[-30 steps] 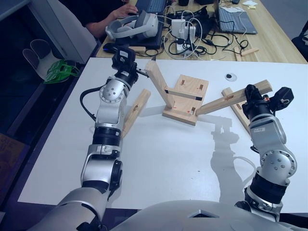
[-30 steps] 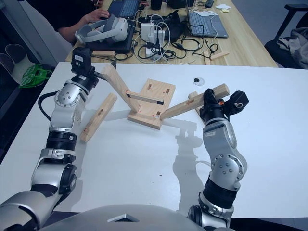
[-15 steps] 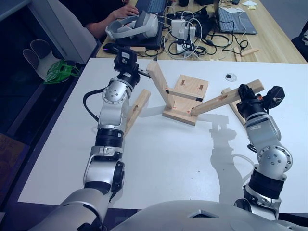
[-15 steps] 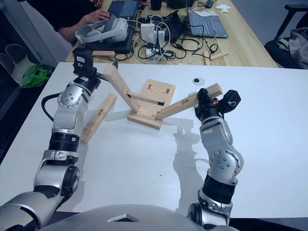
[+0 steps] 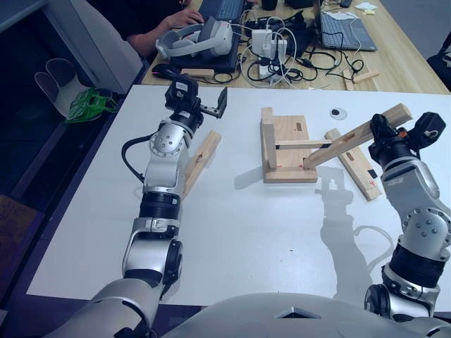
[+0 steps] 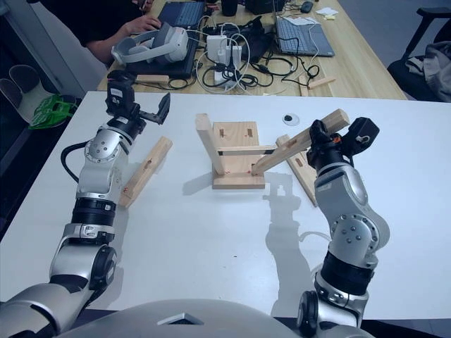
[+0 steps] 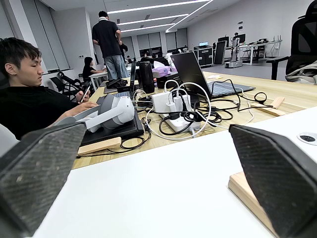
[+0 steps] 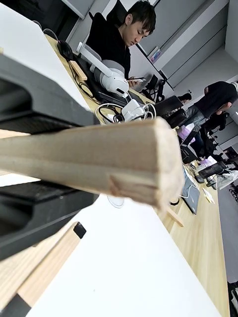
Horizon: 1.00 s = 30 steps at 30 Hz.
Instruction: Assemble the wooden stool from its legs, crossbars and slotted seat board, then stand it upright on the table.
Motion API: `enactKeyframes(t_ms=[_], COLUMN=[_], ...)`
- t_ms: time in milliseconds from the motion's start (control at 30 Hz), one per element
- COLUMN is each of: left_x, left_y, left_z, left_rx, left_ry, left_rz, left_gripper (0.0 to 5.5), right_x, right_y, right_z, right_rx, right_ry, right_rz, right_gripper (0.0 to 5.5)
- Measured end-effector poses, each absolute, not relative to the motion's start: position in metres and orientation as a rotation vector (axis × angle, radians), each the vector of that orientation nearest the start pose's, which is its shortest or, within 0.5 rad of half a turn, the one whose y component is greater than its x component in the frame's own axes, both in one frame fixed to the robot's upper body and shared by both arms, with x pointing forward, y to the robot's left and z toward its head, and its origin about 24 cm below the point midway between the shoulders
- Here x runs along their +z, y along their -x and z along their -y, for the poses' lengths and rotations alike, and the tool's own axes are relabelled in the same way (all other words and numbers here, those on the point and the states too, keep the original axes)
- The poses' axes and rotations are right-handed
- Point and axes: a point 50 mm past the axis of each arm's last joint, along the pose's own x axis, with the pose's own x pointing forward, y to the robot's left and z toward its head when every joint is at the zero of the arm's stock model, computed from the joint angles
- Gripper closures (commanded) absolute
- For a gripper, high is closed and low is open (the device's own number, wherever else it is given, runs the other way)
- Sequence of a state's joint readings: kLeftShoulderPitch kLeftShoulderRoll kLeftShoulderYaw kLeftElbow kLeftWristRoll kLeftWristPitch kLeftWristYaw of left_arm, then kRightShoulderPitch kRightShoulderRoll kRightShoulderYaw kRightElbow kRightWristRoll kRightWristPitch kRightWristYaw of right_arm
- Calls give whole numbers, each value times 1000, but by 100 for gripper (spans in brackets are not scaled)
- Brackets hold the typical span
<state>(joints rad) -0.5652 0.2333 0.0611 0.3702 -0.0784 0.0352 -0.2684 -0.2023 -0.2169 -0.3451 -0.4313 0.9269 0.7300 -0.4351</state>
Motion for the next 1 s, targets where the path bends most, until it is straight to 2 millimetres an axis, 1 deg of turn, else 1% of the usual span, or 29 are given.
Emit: enactKeyframes(t_ms=[100, 233, 367, 467, 567, 700, 1000], left_x=[127, 128, 125, 124, 122, 121, 119], left_y=[-353, -353, -353, -352, -351, -351, -351], left_z=[-168, -169, -168, -168, -168, -167, -163], left_rx=[-260, -252, -246, -242, -238, -236, -242], left_ry=[-151, -149, -140, -139, -135, -132, -118], left_rz=[152, 158, 153, 152, 146, 144, 143], left_gripper=[10, 10, 10, 10, 10, 10, 10], right_x=[141, 140, 139, 141, 143, 146, 149], right_y=[-267, -276, -284, -286, -286, -285, -290], right_z=[217, 225, 232, 234, 230, 220, 214], right_rx=[-101, 5, 68, 116, 162, 220, 252], right_ry=[-532, -497, -481, -436, -381, -269, -208], right_rz=[-105, -118, -126, -127, -131, -136, -161], right_gripper=[448, 448, 448, 448, 448, 448, 448])
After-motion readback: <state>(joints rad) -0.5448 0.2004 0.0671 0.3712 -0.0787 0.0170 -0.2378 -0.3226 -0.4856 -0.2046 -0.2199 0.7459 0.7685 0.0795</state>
